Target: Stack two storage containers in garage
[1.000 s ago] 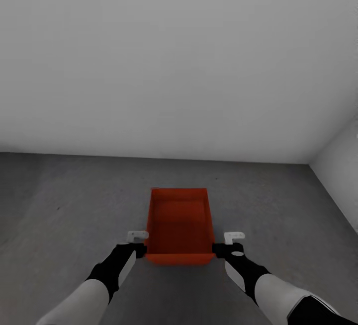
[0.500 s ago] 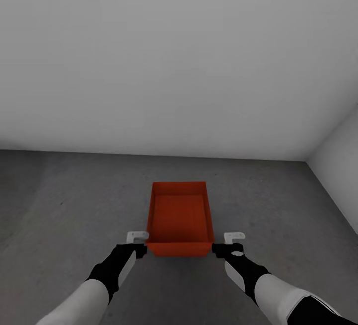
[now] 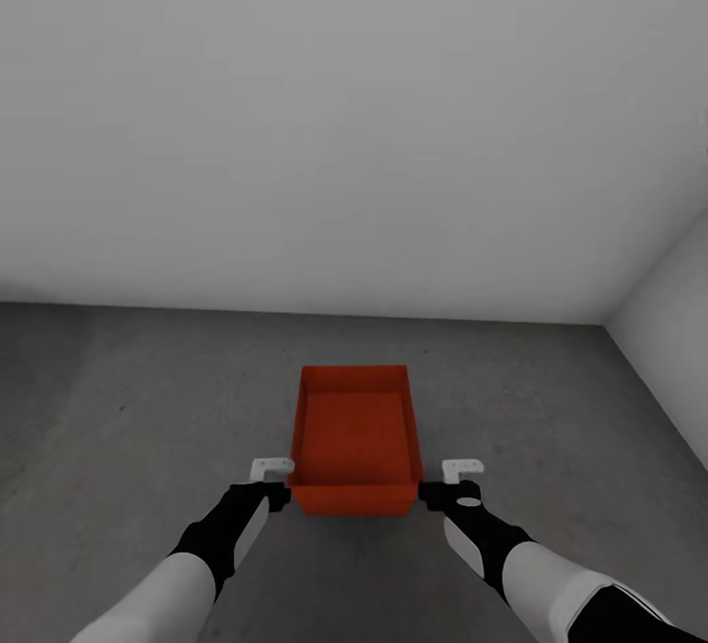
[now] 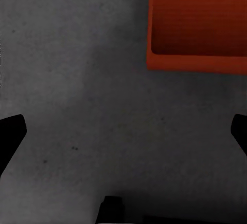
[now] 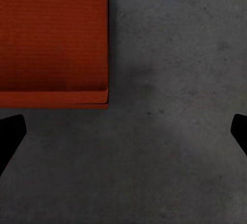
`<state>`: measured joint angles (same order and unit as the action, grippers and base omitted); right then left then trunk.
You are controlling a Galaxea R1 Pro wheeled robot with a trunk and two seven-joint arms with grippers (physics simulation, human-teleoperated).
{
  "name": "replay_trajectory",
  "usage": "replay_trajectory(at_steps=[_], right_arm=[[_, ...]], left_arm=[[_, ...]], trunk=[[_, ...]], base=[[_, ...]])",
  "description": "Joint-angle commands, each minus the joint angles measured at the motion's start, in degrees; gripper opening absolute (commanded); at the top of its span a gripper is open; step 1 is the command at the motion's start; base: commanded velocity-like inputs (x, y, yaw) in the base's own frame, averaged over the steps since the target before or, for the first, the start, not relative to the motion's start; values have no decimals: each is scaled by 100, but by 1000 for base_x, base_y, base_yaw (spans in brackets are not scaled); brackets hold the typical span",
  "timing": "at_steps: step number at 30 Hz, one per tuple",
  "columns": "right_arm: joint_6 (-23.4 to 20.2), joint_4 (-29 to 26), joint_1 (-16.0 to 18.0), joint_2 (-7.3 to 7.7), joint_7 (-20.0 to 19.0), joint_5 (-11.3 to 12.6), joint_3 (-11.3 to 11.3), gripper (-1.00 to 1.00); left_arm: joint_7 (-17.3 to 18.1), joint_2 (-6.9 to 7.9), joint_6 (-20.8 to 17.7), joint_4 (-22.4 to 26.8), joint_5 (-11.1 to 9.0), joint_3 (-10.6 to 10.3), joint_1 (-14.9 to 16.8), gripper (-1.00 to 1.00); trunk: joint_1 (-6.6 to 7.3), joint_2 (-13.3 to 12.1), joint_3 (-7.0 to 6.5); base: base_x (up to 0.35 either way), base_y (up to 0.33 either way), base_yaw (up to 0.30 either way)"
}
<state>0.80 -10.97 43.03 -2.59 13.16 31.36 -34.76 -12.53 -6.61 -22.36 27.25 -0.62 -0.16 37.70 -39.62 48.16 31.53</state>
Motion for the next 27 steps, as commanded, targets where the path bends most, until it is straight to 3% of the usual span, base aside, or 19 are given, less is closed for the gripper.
replay_trajectory(at_steps=[1,20,27], right_arm=[[8,2,4,-1,29,55,-49,100],[-45,180,-3,-50,18,89,-57,100],[-69,352,-5,-67,6,90,-57,100]], left_arm=[[-21,0,-32,9,-11,-2,1,100],[-16,8,-26,-25,-30,-2,0,100],[3,14,40,-389,-35,-2,1,100]], trunk=[[-1,4,-4],[-1,4,-172],[-1,4,-235]], base=[[0,0,0],[0,0,0],[0,0,0]])
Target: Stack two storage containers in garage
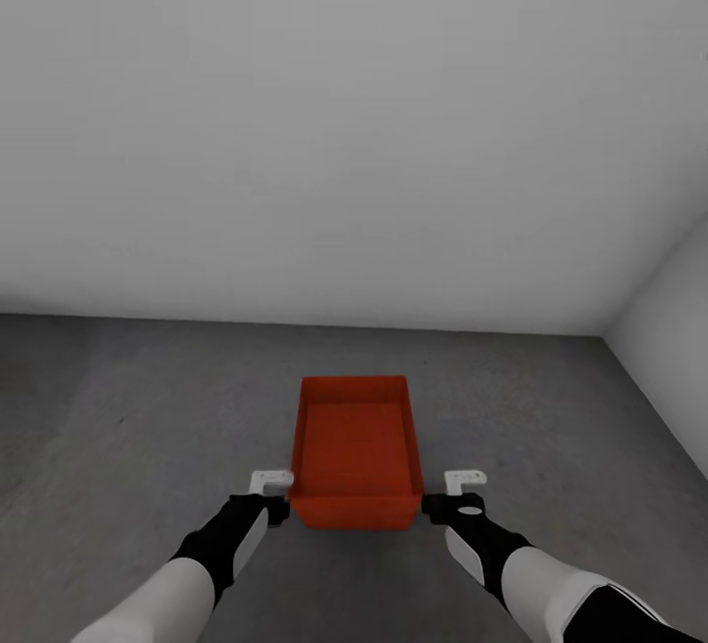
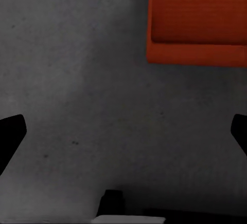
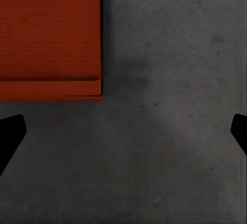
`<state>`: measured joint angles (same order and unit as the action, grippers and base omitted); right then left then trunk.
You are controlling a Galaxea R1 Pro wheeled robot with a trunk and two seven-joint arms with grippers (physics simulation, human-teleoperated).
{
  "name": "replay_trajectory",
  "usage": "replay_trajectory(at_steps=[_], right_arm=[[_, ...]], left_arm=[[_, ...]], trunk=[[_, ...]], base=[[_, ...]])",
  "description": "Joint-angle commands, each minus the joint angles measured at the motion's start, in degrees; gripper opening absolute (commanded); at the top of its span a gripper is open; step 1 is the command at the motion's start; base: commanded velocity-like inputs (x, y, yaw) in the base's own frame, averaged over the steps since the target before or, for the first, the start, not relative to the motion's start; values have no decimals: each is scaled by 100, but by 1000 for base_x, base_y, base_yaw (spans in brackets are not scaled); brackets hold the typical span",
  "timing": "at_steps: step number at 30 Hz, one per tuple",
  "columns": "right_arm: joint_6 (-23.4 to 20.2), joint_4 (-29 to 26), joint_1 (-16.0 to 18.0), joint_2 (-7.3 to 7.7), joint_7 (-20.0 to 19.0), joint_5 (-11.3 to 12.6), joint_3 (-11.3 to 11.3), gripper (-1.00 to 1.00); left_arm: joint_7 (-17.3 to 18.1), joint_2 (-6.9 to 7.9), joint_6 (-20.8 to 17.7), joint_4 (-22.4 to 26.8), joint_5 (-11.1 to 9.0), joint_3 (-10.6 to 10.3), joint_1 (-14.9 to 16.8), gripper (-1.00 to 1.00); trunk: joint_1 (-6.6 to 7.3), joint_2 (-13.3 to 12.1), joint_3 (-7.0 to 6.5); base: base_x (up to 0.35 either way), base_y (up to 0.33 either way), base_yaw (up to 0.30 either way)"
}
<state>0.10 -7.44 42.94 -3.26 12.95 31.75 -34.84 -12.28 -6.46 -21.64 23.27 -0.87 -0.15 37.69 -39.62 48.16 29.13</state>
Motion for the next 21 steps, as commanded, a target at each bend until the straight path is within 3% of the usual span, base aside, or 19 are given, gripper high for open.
replay_trajectory(at_steps=[1,21], right_arm=[[0,10,3,-1,25,50,-49,100],[-1,164,-5,-8,6,49,-49,100]], left_arm=[[-21,0,-30,-15,-10,-2,1,100],[-20,5,-7,-235,-149,5,1,100]], trunk=[[-1,4,-4],[-1,4,-64]], base=[[0,0,0],[0,0,0]])
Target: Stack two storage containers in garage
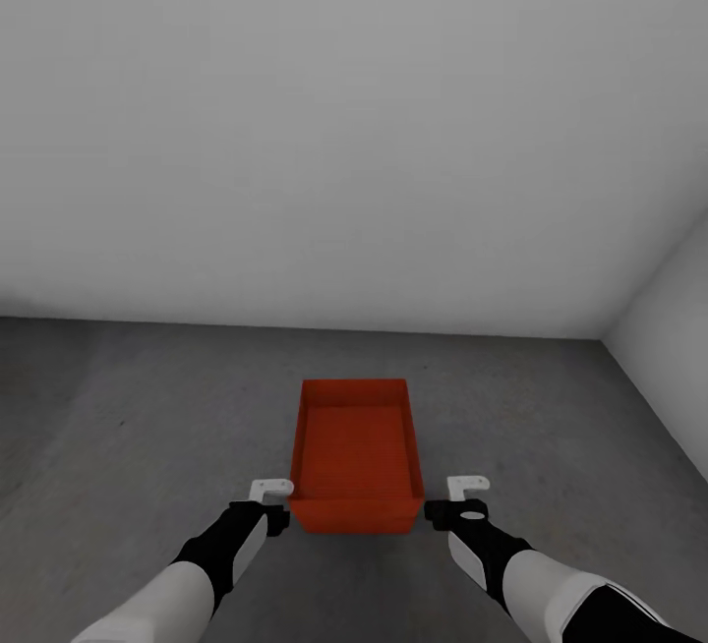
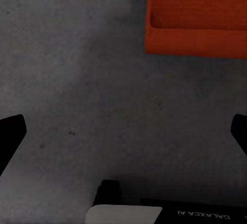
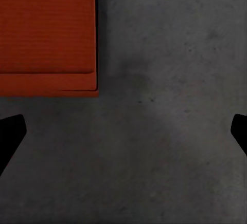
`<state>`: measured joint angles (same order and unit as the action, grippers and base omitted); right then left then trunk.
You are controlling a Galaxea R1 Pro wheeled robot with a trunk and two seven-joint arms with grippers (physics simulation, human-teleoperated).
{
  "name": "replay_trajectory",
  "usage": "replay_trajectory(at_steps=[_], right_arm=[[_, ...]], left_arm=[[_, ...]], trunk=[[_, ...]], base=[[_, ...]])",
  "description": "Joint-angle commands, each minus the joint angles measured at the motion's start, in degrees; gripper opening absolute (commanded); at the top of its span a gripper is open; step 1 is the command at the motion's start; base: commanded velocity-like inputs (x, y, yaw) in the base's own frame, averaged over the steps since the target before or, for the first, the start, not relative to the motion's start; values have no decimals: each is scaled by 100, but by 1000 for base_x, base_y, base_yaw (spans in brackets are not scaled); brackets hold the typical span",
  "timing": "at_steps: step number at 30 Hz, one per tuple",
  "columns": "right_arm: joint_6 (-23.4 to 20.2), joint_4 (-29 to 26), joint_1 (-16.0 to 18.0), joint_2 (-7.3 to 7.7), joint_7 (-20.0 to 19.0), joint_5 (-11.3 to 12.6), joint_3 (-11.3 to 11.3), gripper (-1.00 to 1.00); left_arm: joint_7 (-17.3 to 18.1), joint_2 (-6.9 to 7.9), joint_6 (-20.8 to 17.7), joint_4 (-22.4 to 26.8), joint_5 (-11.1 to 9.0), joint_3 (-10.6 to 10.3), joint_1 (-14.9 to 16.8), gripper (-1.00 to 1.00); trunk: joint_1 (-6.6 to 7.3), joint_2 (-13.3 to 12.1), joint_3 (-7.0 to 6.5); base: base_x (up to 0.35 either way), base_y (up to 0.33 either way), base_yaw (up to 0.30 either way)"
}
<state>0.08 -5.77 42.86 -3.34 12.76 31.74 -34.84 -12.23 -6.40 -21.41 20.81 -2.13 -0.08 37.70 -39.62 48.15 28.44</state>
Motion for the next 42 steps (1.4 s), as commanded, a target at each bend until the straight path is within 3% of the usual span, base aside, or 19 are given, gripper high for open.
replay_trajectory(at_steps=[1,5,14,17,21,28,42], right_arm=[[1,-3,1,4,25,51,-50,100],[-18,26,-4,7,25,48,-52,100],[11,632,-248,6,-37,57,-67,100],[24,660,-417,3,-37,56,-67,100],[56,673,-758,-5,-45,45,-67,100],[55,689,-1007,-15,-53,44,-67,100],[64,691,-1645,-24,-62,12,-67,100]], left_arm=[[-23,-1,-30,11,-24,-5,1,100],[-20,-1,-30,9,-26,-7,1,100],[-16,-7,-1,-280,-31,-9,1,100],[-16,-9,205,-544,-44,-9,0,100],[-23,-3,826,-1204,-57,-3,1,100],[-17,3,1116,-1871,-68,-2,-4,100],[-4,12,1347,-2054,-182,-1,-217,100]], trunk=[[-1,4,6],[-1,4,6],[-1,4,3],[-1,4,-14],[-1,4,-47],[-1,4,-109],[-1,4,-236]], base=[[0,0,0],[0,0,0],[0,0,0],[0,0,0],[0,0,0],[0,0,0],[0,0,0]])
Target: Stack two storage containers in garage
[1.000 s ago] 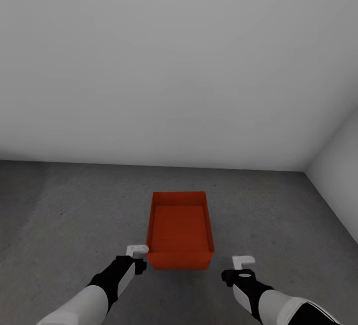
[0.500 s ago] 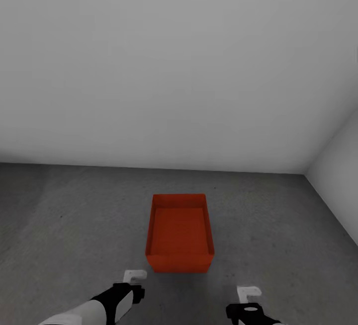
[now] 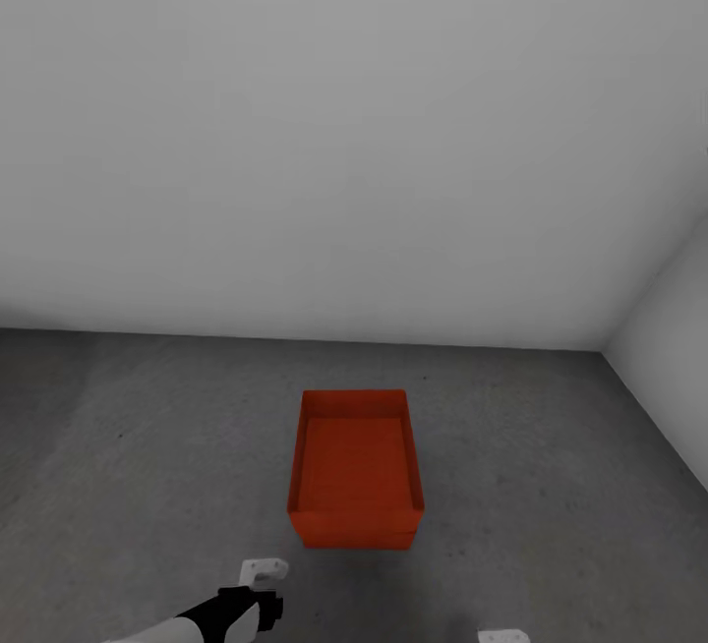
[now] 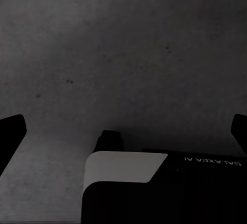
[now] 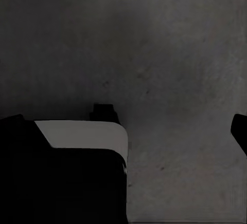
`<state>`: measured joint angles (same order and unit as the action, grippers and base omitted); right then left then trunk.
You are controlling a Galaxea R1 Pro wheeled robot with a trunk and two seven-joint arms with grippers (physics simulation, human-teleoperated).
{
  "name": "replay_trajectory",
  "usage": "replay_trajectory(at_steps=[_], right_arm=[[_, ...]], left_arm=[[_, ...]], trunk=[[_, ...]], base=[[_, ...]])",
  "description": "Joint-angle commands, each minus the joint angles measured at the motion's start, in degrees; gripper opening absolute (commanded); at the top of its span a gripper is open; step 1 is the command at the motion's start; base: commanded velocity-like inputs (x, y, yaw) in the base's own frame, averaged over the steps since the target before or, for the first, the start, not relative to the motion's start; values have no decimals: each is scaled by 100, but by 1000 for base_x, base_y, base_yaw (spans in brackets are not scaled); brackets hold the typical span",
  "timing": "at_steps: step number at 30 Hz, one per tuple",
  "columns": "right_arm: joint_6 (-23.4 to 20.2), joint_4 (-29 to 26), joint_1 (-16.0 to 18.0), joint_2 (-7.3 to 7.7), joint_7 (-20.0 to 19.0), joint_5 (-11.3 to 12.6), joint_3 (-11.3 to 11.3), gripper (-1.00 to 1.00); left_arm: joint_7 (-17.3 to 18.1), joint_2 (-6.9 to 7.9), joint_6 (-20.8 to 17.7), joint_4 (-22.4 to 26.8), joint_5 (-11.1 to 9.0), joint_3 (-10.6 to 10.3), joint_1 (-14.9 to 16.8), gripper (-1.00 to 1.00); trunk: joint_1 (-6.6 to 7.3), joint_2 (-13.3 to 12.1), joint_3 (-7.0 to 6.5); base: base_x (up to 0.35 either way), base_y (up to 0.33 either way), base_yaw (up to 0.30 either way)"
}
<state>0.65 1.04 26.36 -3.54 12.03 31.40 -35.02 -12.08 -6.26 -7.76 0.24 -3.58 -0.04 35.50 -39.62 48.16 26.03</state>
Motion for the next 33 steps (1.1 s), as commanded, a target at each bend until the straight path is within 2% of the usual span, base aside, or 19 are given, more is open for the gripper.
replay_trajectory(at_steps=[1,8,15,20,26,33], right_arm=[[8,11,-54,-16,10,44,-49,100],[13,11,-205,-57,10,52,-49,100],[16,11,-390,-64,10,41,-49,100],[59,11,-554,-71,-5,33,-50,100],[195,10,-831,-83,-110,33,-52,100],[231,10,-1019,-75,-413,45,-49,100]], left_arm=[[-17,0,5,3,-37,-5,-59,100],[-14,30,53,2,-38,-5,-262,100],[-13,37,323,2,-33,-5,-480,100],[-13,30,376,2,-37,-9,-625,100],[-13,26,384,2,-37,-8,-848,100],[-6,79,381,2,-32,-5,-1048,100]], trunk=[[-1,4,-4],[-1,4,-67],[-1,4,-131],[-1,4,-176],[-1,4,-230],[-1,4,-293]], base=[[0,0,0],[0,0,0],[0,0,0],[0,0,0],[0,0,0],[0,0,0]])
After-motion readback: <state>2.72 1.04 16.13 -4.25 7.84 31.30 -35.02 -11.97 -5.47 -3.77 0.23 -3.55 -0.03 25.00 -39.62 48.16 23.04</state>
